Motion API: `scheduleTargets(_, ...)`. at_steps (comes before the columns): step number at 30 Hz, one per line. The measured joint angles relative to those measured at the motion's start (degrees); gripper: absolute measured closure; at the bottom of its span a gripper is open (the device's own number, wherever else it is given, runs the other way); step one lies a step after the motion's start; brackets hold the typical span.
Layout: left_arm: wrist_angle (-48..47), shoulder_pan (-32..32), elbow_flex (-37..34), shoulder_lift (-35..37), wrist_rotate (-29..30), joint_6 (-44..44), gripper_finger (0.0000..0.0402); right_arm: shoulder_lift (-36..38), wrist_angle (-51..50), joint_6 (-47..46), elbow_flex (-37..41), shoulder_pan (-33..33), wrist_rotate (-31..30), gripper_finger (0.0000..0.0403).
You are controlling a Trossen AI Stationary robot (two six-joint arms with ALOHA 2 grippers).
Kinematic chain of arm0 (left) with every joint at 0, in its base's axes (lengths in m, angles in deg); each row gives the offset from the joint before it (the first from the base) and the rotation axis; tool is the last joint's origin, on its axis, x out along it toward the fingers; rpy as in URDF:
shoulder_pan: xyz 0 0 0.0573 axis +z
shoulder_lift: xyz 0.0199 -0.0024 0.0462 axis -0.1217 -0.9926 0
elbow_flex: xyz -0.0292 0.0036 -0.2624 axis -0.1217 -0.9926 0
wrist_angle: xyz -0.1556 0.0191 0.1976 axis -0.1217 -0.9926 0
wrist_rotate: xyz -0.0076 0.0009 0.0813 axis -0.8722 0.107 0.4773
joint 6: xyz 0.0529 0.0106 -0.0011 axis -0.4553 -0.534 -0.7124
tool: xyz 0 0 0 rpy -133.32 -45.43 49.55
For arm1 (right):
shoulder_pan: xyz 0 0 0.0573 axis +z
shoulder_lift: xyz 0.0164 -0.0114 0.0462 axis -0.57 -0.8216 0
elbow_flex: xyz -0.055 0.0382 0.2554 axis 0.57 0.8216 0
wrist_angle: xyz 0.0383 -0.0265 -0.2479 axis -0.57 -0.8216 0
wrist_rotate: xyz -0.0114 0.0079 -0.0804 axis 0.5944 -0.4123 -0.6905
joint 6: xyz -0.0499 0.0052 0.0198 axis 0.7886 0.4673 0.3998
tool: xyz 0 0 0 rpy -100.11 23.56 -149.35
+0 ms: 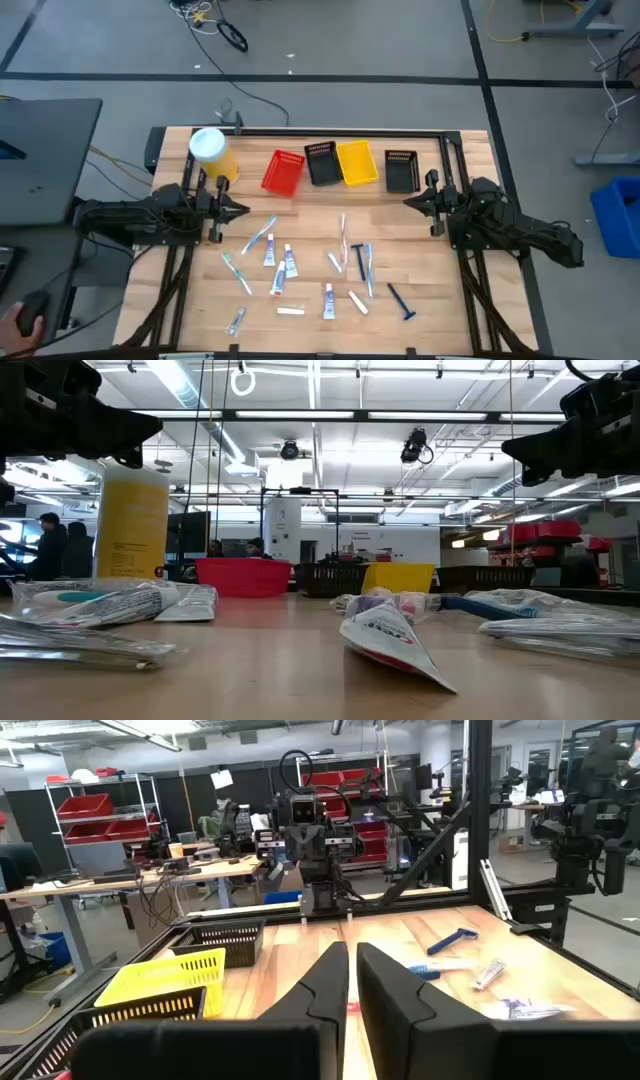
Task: Pick & Place Travel size toiletries
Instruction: Put the blue toothbrush into the red bin
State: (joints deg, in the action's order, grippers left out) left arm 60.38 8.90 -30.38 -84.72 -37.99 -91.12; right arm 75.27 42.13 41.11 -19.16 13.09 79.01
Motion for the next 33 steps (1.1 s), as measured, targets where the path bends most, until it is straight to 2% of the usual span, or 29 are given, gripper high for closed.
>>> scheduleTargets(33,0.0,0.0,0.0,0.0,1.3,0.0,0.0369,0.0,0.0,0.0,0.0,0.0,0.0,0.0394)
